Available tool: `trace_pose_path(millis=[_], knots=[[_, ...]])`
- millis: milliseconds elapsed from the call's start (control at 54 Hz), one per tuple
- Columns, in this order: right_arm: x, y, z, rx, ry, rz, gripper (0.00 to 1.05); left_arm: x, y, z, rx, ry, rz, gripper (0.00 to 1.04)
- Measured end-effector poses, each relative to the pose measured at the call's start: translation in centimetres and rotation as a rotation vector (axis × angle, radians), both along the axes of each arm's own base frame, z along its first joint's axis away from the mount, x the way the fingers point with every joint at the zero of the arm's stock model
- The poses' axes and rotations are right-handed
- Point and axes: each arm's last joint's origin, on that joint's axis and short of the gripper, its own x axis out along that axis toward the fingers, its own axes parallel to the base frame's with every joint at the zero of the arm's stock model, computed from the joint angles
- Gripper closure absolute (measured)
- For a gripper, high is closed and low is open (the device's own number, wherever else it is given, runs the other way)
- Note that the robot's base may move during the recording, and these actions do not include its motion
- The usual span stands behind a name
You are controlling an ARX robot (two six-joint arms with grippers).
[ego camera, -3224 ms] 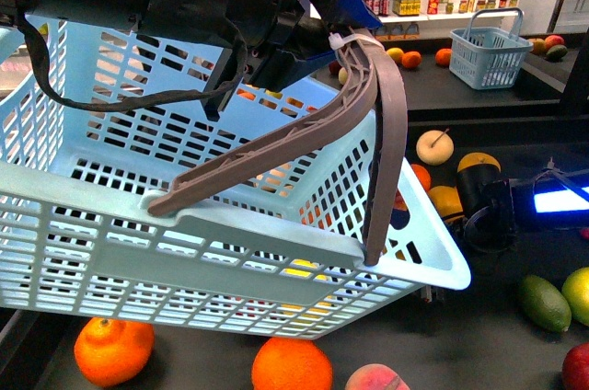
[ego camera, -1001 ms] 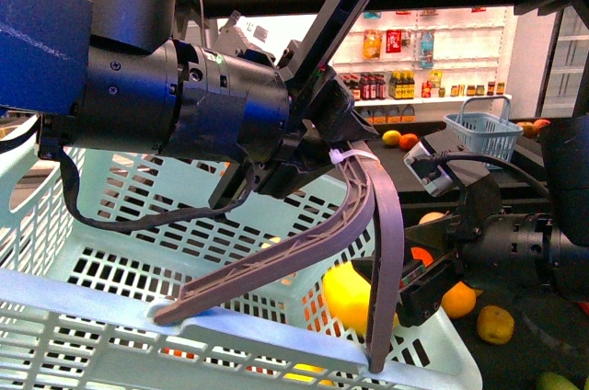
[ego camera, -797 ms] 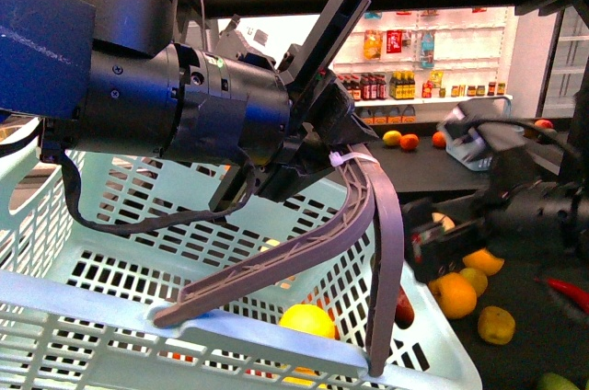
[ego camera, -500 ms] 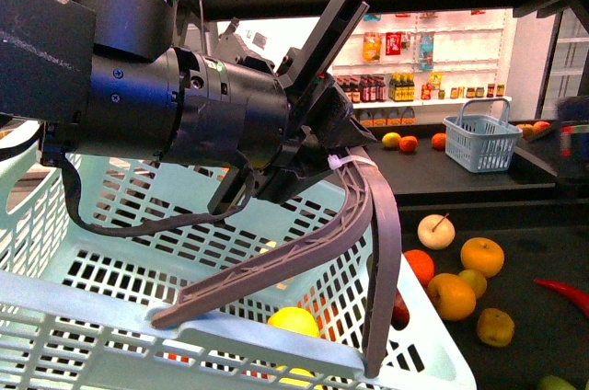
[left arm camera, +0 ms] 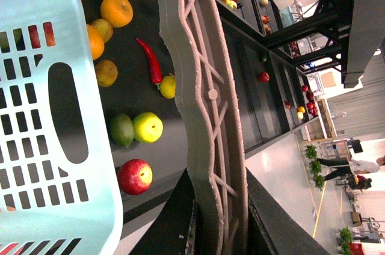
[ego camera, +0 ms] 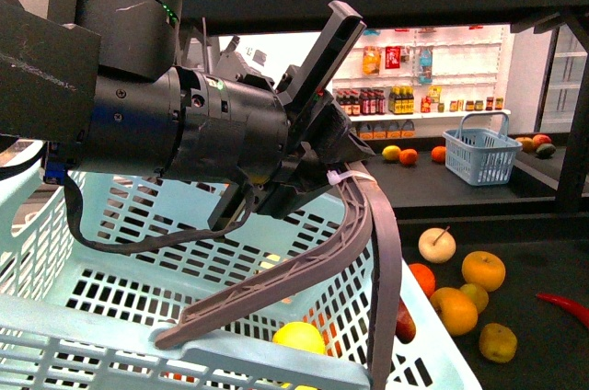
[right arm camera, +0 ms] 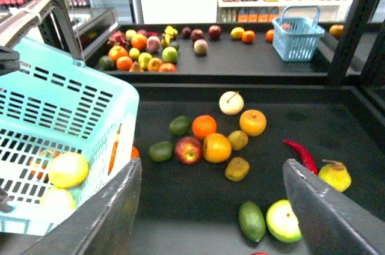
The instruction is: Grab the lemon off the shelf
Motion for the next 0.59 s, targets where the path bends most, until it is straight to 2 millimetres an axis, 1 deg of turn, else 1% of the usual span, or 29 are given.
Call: trace_pose_path(millis=[111,185,241,259,519,593], knots=[[-0.2,0.1,-1.3,0.000,0.020,0.000,0.77,0.0,-0.1,-0.1,0.000,0.001,-0.005,0.93],[-0.3,0.1,-1.7,0.000,0.020,0.000,0.87,0.0,-0.1,-0.1,-0.001,0.004,-0.002,0.93],[-0.4,0.1,-2.0,0.000,0.014,0.002,0.98,0.0,-0.1,-0.1,0.000,0.002,-0.002,0.93],[-0.4,0.1,-2.0,0.000,0.013,0.002,0.99,0.0,-0.1,-0.1,0.000,0.002,-0.002,0.93],[-0.8,0.1,-3.0,0.000,0.010,0.003,0.98,0.0,-0.1,-0.1,0.001,0.001,-0.002,0.93],[-1.6,0.1,-3.7,0.000,0.036,0.002,0.98,0.0,-0.1,-0.1,0.000,0.002,-0.003,0.93]])
